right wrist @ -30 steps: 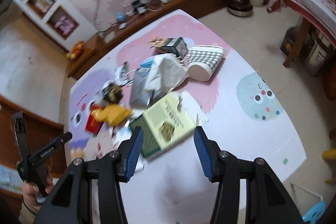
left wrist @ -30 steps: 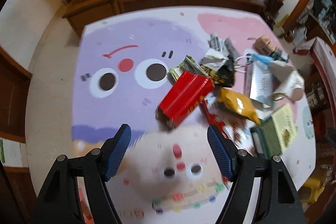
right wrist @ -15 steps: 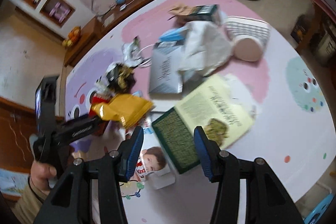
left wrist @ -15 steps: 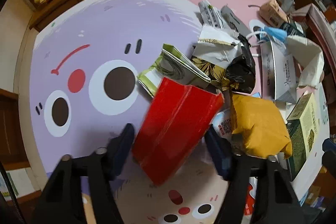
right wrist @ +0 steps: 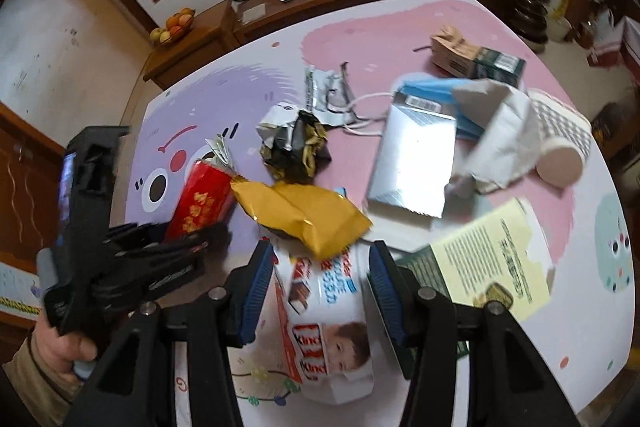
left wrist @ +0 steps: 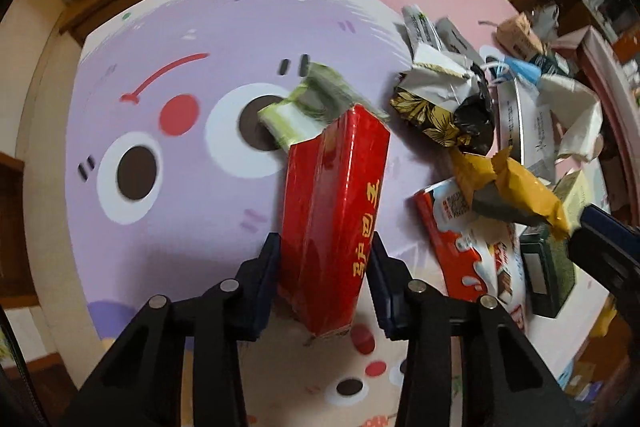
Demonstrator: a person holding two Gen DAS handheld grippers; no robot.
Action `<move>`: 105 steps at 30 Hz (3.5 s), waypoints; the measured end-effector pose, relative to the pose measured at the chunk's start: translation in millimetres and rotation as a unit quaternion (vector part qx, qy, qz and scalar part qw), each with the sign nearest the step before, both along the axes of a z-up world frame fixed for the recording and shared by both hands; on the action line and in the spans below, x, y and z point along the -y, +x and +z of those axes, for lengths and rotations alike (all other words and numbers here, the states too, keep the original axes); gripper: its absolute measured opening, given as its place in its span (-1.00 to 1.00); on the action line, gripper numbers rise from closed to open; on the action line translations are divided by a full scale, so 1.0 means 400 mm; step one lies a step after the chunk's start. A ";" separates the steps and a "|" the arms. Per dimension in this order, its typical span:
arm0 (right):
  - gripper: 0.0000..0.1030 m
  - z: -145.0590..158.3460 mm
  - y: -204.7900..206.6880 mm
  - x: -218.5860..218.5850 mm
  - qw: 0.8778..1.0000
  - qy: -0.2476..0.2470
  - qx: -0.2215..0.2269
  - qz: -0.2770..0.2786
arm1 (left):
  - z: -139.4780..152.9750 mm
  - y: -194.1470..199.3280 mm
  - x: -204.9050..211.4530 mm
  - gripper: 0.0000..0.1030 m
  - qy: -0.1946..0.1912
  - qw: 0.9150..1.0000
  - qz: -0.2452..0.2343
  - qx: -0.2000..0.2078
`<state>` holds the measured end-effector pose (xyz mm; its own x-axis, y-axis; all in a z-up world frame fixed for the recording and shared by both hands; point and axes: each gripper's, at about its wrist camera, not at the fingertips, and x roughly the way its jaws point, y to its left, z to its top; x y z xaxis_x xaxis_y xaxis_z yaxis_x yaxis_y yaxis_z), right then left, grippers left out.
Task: Collect trash
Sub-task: 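Grasp the red box with the left gripper while the right gripper grasps the Kinder wrapper, then lift the red box and Kinder wrapper and carry both over the trash bin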
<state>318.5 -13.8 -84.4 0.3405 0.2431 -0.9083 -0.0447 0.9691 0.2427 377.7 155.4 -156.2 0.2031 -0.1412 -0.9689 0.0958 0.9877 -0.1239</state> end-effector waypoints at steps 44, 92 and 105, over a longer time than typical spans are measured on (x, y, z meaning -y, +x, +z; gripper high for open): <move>0.36 -0.173 -0.017 -0.224 0.984 -0.129 -0.054 0.114 | 0.034 -0.164 -0.123 -0.23 -0.059 0.997 0.042 -0.031; 0.03 -0.066 -0.873 0.348 0.991 0.078 -0.086 0.070 | 0.189 -1.085 0.364 -0.24 -0.017 0.999 0.047 0.008; 0.05 -0.472 -1.018 0.472 0.964 0.130 -0.218 -0.084 | -0.153 -1.173 0.460 -0.23 -0.025 0.996 -0.019 -0.087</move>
<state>-88.9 -202.4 -273.0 -0.0042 0.4565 -0.8897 0.2693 0.8573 0.4387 -91.4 -28.4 -217.2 0.0255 -0.1943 -0.9806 0.1049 0.9760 -0.1907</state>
